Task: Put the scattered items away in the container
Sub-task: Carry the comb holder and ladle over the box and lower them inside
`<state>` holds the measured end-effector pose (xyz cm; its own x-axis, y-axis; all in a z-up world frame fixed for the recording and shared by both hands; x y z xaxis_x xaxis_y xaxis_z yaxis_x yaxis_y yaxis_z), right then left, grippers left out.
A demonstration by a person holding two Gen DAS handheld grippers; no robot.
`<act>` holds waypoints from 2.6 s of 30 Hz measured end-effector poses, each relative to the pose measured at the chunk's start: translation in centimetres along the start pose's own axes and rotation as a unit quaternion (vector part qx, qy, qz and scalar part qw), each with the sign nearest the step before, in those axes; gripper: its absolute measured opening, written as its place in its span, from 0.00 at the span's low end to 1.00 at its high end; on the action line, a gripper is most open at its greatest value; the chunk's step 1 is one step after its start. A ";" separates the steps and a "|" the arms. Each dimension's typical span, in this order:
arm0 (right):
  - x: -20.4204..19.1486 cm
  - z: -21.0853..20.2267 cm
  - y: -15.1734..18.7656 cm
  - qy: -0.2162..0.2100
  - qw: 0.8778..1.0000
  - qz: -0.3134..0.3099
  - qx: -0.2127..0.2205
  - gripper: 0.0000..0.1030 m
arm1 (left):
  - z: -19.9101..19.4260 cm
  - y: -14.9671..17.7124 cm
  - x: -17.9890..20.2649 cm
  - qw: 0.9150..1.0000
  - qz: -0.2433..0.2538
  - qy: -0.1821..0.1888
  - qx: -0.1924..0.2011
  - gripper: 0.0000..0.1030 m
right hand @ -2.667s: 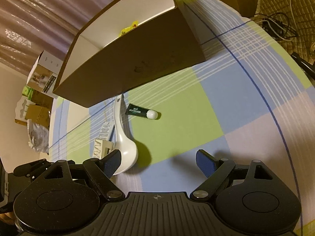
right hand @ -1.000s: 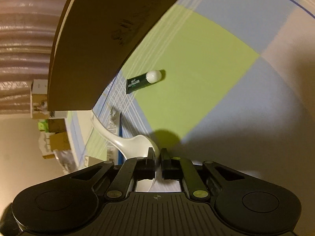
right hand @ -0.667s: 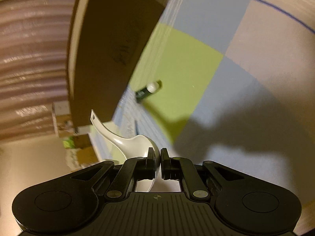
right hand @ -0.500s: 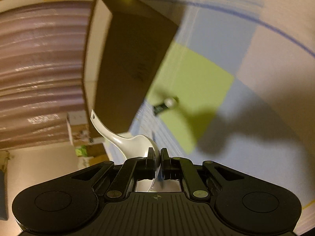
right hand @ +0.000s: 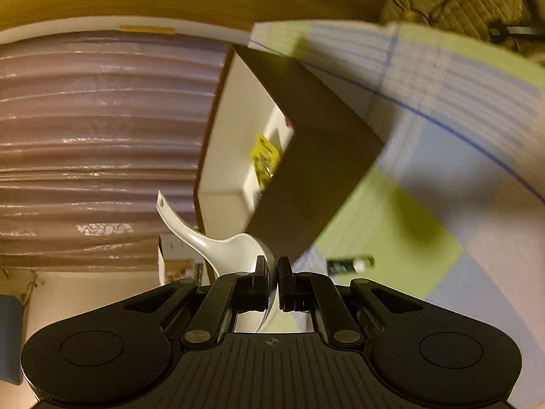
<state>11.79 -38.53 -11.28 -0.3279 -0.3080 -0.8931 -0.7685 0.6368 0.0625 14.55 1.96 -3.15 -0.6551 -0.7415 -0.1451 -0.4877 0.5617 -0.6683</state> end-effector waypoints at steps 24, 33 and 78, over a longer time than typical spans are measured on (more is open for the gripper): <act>-7.0 6.6 -9.1 0.099 0.991 -0.061 0.065 0.07 | 7.3 -12.0 -4.7 0.998 0.037 -0.023 0.044 0.22; -7.1 8.9 -9.0 0.138 0.985 -0.069 0.081 0.07 | 11.9 -13.0 -5.8 0.998 0.043 -0.030 0.016 0.22; -8.2 13.3 -8.7 0.261 0.937 -0.168 0.161 0.07 | 23.9 -11.6 -8.2 0.991 0.083 -0.077 -0.069 0.24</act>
<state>28.45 -32.17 -10.45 -0.3866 -0.7796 -0.4927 -0.6986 0.5964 -0.3954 39.36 -7.26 -11.62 -0.6428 -0.6757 -0.3609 -0.4614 0.7176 -0.5218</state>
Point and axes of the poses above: each gripper's, at about its wrist camera, not at the fingertips, and z roughly the way its jaws point, x to its right, y to its underside, the point moved 4 cm from there along z, roughly the way its jaws point, and after that the axes turned 4 degrees about z, right-handed, at the moved point
